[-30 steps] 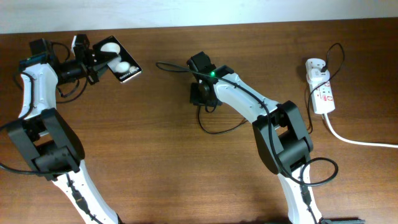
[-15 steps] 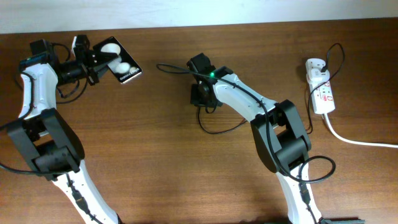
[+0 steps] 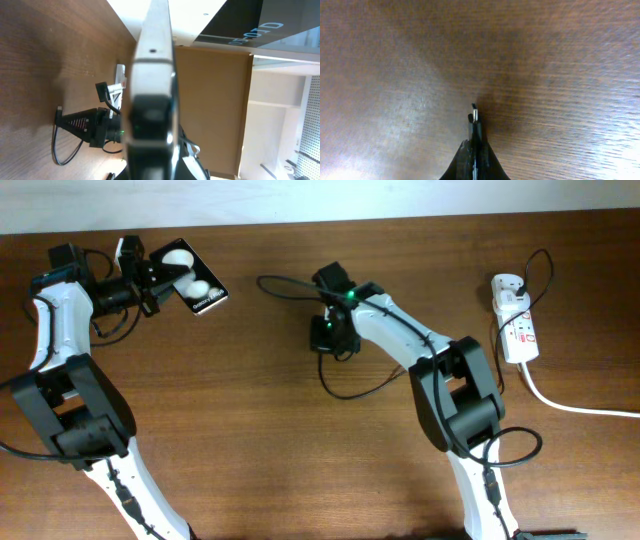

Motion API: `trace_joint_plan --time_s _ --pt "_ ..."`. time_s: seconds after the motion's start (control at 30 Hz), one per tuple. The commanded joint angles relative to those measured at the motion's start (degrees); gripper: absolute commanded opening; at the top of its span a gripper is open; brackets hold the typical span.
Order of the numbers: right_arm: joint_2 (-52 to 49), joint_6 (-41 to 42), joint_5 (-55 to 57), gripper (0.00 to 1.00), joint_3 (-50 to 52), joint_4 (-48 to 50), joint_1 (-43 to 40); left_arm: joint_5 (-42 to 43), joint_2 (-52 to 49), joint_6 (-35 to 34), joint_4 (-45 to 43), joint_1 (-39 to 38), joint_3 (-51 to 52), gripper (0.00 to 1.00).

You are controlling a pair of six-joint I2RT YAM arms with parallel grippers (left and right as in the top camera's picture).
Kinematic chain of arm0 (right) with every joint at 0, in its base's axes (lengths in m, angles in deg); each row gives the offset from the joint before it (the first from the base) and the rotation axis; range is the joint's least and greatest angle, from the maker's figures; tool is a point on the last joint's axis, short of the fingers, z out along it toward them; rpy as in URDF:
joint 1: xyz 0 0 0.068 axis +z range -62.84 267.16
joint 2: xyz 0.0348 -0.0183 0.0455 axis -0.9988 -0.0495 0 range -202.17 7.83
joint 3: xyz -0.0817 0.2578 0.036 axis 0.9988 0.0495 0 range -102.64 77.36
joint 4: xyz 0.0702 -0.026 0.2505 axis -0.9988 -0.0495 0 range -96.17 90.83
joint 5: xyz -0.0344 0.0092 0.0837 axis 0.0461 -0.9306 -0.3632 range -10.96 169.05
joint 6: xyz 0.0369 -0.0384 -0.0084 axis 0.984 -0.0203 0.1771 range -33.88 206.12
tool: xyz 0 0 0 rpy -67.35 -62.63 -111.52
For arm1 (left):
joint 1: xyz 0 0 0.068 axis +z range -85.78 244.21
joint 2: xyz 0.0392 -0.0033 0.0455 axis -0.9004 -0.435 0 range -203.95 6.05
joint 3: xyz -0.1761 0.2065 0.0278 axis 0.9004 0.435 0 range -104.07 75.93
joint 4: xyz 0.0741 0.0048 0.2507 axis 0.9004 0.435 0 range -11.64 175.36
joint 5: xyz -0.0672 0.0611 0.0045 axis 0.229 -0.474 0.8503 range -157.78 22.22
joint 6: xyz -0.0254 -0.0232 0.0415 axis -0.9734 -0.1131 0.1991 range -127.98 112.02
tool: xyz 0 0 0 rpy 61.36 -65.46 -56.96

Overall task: Plug charger to phone and switch on socket
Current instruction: 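Lower the right gripper onto the cable's connector end and grasp it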

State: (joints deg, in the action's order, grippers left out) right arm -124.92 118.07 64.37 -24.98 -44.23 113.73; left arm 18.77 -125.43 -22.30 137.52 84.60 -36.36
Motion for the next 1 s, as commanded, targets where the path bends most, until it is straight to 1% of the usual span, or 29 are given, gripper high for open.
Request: trace_joint_plan --time_s 0.0,0.1,0.2,0.33,0.43,0.5,0.6,0.67,0.73,0.8,0.97 --pt "-1.14 -10.1 -15.02 0.04 0.42 -1.27 -4.59 0.0 2.19 1.18 0.68 -0.57 -0.42 0.0" --pt "2.56 -18.45 -19.45 0.04 0.39 -4.74 -7.69 -0.66 2.19 1.18 0.81 -1.9 -0.42 0.0" --pt "6.6 -23.65 -19.41 0.04 0.42 -8.26 -8.22 -2.38 2.19 1.2 0.79 -3.54 -0.42 0.0" --pt "14.27 -24.55 -19.41 0.04 0.42 -10.67 -8.22 -2.38 2.19 1.27 0.76 -6.23 -0.42 0.0" --pt "20.31 -25.79 -18.84 0.04 0.46 -13.14 -8.22 -2.38 2.19 3.5 0.81 -8.04 -0.42 0.0" --pt "23.91 -25.73 -14.58 0.04 0.46 -16.52 -8.2 -2.36 2.19 3.78 0.81 -8.9 -0.42 0.0" --pt "25.4 -25.49 -7.8 0.04 0.59 -22.56 -6.99 -2.93 2.19 3.78 0.76 -9.64 -0.42 0.0" --pt "25.38 -21.84 -2.21 0.04 2.6 -23.26 -4.85 -3.91 2.19 3.78 0.79 -9.64 -0.42 0.0" --pt "25.35 -17.77 2.19 0.04 6.62 -21.46 -2.67 -3.87 2.19 3.76 0.79 -9.62 -0.42 0.0" --pt "25.35 -14.93 4.04 0.04 13.05 -16.57 -0.66 -3.87 2.19 3.76 0.79 -9.64 -0.42 0.0" --pt "25.35 -11.67 4.92 0.04 28.24 -2.78 0.07 -3.87 2.19 3.76 0.79 -9.64 -0.42 0.0"
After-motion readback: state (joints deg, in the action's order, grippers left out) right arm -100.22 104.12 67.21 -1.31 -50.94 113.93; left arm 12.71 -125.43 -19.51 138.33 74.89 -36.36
